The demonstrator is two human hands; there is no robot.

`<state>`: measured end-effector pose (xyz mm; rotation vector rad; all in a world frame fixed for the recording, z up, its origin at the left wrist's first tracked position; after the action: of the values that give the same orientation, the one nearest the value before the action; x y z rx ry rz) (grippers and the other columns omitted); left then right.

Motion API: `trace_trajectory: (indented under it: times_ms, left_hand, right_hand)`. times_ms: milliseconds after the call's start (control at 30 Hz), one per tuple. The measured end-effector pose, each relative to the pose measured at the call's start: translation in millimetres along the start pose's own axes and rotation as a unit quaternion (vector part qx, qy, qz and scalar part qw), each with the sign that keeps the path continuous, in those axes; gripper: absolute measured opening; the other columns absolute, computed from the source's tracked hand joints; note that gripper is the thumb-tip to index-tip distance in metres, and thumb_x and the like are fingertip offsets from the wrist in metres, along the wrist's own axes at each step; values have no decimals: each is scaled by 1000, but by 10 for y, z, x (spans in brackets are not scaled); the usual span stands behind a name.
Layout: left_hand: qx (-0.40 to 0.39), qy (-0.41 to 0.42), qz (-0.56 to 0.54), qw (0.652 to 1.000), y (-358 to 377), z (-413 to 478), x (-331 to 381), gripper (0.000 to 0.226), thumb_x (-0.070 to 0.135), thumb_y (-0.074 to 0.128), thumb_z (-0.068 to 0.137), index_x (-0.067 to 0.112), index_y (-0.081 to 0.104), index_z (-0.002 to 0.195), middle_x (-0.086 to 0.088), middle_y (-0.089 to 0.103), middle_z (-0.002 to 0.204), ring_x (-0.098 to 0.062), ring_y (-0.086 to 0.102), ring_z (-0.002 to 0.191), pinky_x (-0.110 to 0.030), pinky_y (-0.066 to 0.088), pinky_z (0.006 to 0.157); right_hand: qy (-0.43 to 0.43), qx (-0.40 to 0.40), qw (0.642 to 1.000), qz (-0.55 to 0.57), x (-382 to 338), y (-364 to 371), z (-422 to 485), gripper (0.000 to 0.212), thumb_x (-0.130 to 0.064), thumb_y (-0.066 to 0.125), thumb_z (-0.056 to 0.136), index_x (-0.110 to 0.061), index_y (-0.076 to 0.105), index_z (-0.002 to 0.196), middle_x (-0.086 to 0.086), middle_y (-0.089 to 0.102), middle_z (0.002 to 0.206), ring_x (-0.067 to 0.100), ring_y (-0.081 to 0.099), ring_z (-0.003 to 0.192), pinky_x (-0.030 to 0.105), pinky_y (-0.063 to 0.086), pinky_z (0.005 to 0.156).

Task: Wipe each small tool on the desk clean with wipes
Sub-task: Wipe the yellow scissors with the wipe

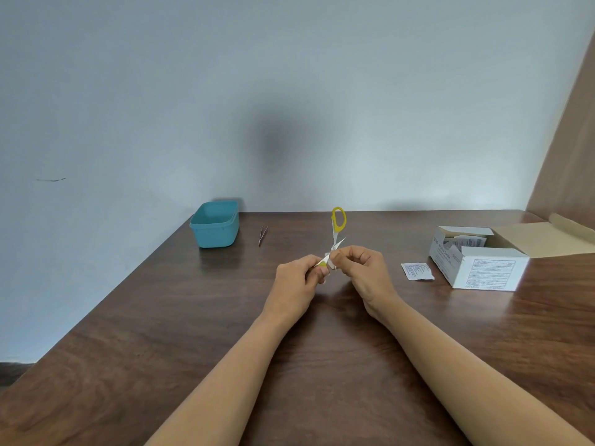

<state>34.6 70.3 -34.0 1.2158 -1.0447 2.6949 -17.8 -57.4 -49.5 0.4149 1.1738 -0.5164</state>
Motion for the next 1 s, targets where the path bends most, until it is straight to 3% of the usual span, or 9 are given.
trace_trajectory:
  times_ms: [133,300,433,567,667,767,1000]
  left_hand:
    - [-5,3,12,1000,10,-2,6,16,20,56,96,16,69,86,8,65,70,5,53,62,-8,36,57]
    - [7,-3,5,1000,-13,4,-16,17,20,56,96,14,70,87,4,67,73,2,51,60,-13,37,59]
    - [7,-11,-4,1000,-17,2,-24,17,21,56,96,16,70,89,7,66,73,3,52,62,-11,38,60]
    - [5,-17,-6,1000,-25,-8,-16,15,21,55,96,21,69,88,11,62,69,3,53,62,-12,40,61]
    - [8,-26,-7,1000,-34,-7,-39,16,19,56,95,20,69,87,10,63,69,-1,53,61,-15,41,61]
    - [32,-46,-26,998,-84,-5,-90,17,19,56,95,17,70,85,5,66,69,-5,53,60,-22,44,63]
    - [73,-85,-95,989,-183,-10,-168,16,20,55,96,17,70,91,8,66,70,5,55,55,-4,42,58]
  right_hand:
    - [1,2,999,-38,6,-9,2,24,-3,58,87,-11,73,71,-11,66,60,-4,54,55,10,40,59]
    - [10,-20,999,23,-16,28,-28,15,0,64,85,-6,71,73,4,71,74,6,65,71,14,47,69]
    - [16,-13,999,25,-43,11,-36,9,-1,66,84,-3,72,77,-4,70,66,-3,61,60,7,42,58]
    - [11,-3,1000,-28,-33,-2,-24,18,-8,63,87,-10,73,72,-12,62,54,-4,51,50,8,39,55]
    - [8,-5,998,-55,-23,1,-29,17,-7,62,86,-10,75,75,-6,68,63,-1,57,58,13,44,63]
    - [2,-29,997,-70,0,36,-39,9,-13,70,81,-16,76,75,5,74,75,18,69,78,29,54,79]
    - [9,-36,996,-79,13,71,-61,8,-14,75,78,-18,76,71,4,75,75,18,68,77,34,53,80]
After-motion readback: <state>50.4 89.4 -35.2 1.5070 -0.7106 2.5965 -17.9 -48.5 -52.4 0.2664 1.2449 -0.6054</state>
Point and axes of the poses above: each hand's wrist, its own z-axis towards the middle knuckle, its own y-axis out of the palm, x = y × z, the point moved 10 cm from there along z, towards the middle knuckle
